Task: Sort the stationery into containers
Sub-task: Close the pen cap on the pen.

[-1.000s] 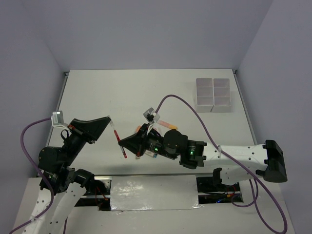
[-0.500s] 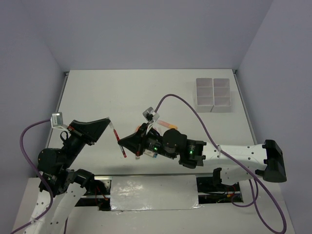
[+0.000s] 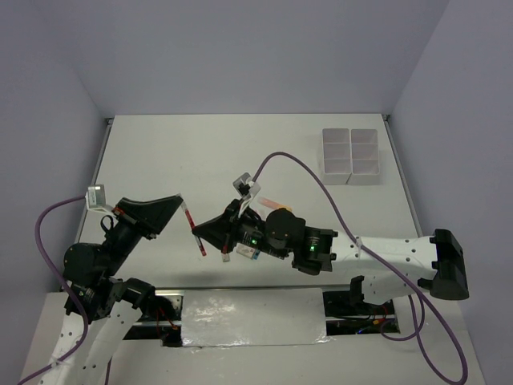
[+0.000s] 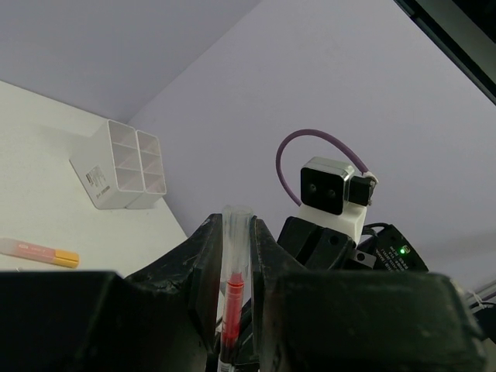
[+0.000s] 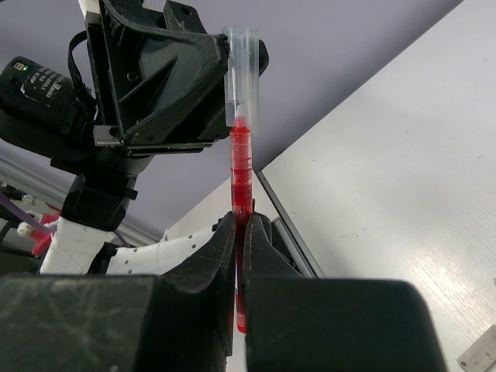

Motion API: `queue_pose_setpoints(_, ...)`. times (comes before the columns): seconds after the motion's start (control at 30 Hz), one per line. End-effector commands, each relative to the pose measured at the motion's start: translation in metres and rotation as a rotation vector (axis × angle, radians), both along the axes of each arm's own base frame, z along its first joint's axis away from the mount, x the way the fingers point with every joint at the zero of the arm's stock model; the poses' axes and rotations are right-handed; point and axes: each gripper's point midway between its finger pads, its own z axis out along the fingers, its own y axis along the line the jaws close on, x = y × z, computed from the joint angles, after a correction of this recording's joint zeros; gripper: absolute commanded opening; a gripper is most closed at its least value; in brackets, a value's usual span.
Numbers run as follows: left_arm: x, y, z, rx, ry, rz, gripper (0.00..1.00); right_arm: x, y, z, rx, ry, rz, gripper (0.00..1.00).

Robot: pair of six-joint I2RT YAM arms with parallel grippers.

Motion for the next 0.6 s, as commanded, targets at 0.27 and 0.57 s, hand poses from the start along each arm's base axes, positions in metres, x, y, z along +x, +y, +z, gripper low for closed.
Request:
queue_pose_setpoints(0.27,-0.007,-0.007,0.002,0.050,-0.045,-0.044,0.00,0.006,0.002,0.031,0.040,-0.048,0.004,0.00)
queue_pose_setpoints(0.57,-0.008,-0.016,-0.002,0.094,-0.057,-0.090,0.00,0.017,-0.005,0.033,0.036,-0.098,-0.025,0.00)
